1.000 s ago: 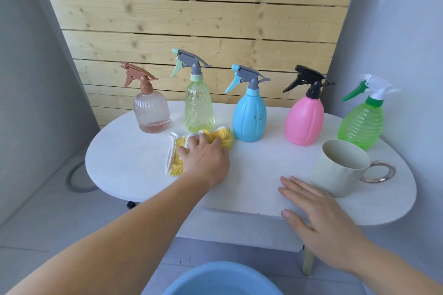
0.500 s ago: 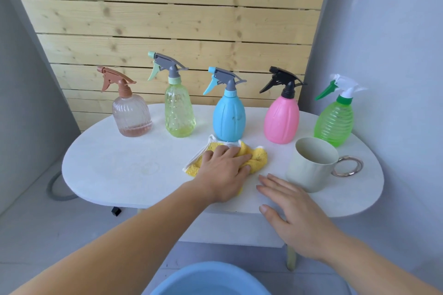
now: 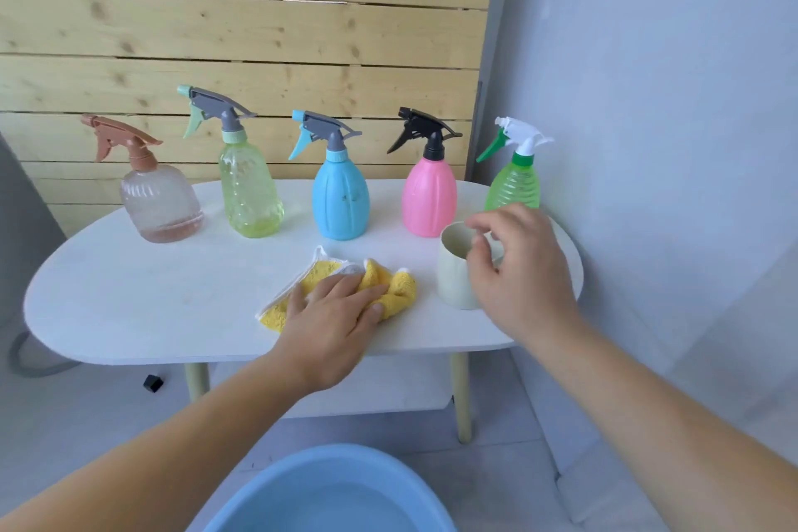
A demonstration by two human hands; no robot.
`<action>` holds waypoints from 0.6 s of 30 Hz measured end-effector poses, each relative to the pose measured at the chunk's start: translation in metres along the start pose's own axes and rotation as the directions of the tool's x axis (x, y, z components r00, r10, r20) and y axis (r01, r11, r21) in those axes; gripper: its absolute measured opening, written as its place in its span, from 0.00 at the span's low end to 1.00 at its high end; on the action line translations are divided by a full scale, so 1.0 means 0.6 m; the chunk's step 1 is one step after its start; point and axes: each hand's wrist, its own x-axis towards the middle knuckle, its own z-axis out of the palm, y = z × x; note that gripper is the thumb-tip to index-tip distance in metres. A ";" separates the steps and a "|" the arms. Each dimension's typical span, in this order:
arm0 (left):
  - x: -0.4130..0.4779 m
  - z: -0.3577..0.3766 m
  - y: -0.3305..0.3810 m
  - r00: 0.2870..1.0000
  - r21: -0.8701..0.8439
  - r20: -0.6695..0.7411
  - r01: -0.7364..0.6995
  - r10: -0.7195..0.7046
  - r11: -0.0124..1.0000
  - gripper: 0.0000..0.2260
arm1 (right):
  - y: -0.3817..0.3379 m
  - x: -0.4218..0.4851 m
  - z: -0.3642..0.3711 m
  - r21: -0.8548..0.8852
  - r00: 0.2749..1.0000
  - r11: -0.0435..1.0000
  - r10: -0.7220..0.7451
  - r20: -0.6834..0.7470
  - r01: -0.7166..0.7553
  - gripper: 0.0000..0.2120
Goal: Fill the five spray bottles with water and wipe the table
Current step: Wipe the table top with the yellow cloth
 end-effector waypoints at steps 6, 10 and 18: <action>0.009 0.010 0.022 0.999 0.153 0.001 0.044 -0.045 0.987 0.33 | 0.096 0.042 -0.034 -0.216 0.725 0.820 0.570 0.385 -0.530 0.18; 0.001 -0.009 -0.006 0.999 0.191 0.048 0.008 -0.017 0.982 0.42 | 0.121 0.035 -0.036 -0.128 0.717 0.860 0.485 0.501 -0.493 0.06; 0.016 0.012 0.030 0.997 0.036 -0.014 0.081 -0.081 0.996 0.25 | 0.124 0.045 -0.061 0.345 0.736 0.661 0.508 0.447 -0.666 0.06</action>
